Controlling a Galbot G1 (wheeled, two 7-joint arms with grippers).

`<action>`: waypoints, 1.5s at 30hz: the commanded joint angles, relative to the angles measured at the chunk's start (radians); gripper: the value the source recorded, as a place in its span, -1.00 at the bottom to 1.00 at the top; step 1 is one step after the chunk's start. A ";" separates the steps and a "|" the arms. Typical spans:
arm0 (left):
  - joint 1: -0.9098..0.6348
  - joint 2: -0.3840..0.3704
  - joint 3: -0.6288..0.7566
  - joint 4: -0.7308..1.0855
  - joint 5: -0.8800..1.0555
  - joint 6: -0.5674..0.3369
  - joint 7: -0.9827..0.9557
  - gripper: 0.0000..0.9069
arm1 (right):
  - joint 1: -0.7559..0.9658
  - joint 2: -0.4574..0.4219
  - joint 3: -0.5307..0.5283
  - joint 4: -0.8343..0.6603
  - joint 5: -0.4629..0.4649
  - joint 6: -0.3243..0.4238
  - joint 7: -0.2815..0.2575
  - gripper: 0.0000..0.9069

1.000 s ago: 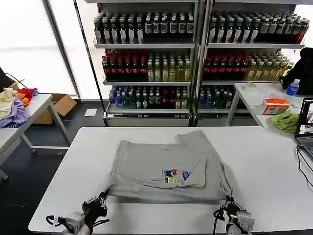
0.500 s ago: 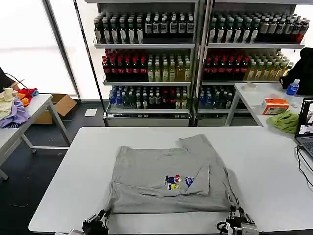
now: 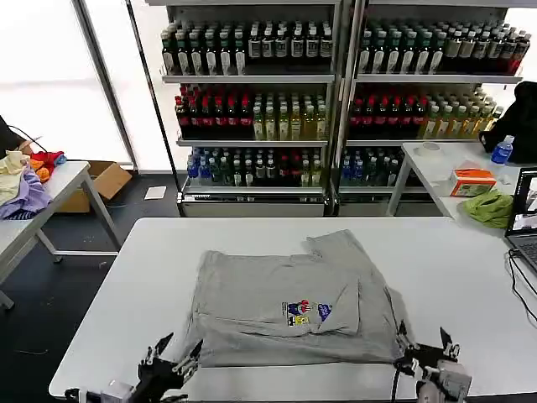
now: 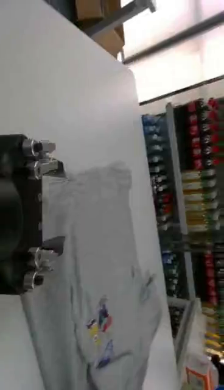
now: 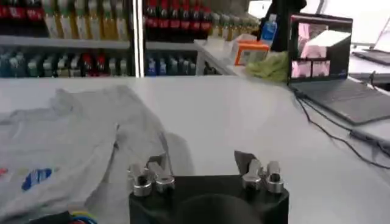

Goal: Fold and organize the clothes.

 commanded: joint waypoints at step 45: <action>-1.160 0.018 0.483 1.025 -0.275 0.034 0.181 1.00 | 1.067 0.015 -0.427 -1.123 0.080 -0.001 -0.271 1.00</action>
